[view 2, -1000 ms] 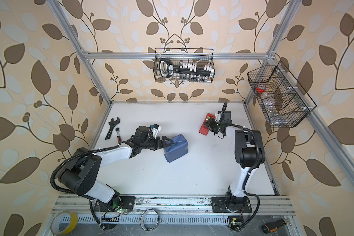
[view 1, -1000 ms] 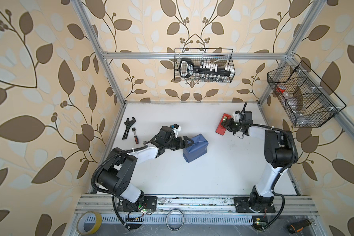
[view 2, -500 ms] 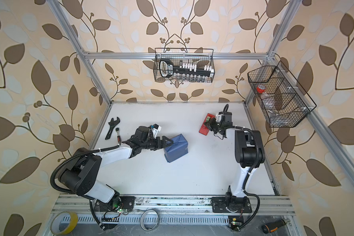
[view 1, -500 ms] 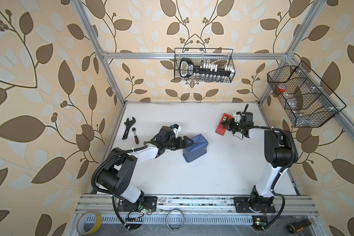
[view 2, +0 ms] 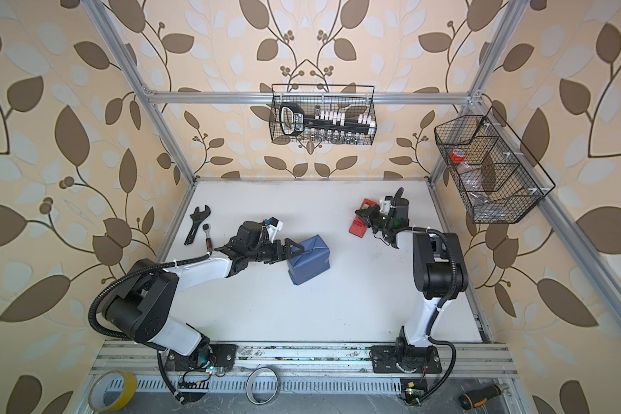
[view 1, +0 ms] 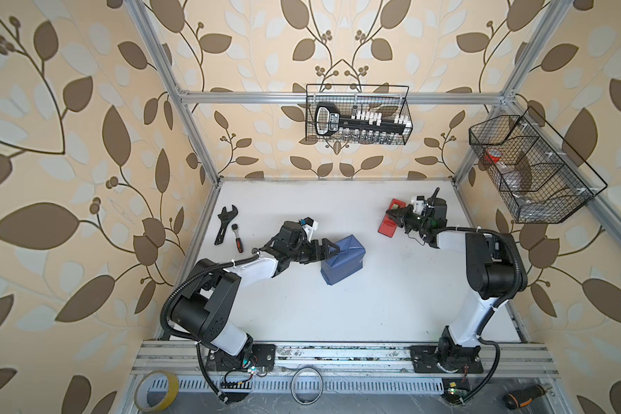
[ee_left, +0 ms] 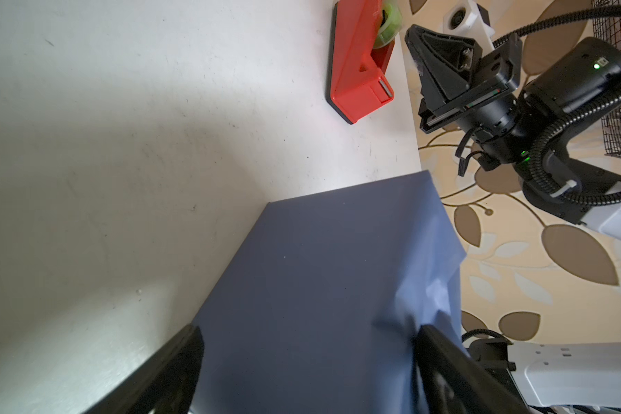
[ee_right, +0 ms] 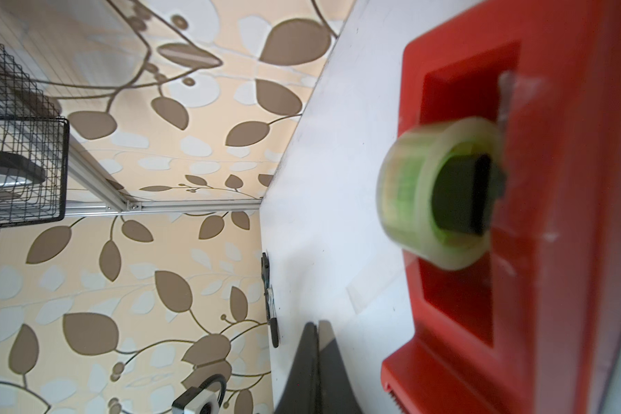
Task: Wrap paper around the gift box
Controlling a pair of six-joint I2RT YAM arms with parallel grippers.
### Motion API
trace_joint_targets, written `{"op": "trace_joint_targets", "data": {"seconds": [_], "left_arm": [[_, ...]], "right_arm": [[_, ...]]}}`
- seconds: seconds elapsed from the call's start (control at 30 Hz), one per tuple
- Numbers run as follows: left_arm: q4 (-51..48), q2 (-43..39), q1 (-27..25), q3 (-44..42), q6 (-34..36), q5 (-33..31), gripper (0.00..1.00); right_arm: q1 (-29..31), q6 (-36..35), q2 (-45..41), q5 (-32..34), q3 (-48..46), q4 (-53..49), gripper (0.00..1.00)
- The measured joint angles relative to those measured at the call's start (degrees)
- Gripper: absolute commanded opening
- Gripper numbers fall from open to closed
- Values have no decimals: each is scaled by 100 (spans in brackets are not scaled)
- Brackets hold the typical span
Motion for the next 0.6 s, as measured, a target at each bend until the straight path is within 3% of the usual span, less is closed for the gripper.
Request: {"op": "trace_joint_targets", "data": {"seconds": [0.6], "left_arm": [[-11,0,0,4,4,-2,93]], "right_arm": [[282,-50,-570,254,-1235,448,0]]}}
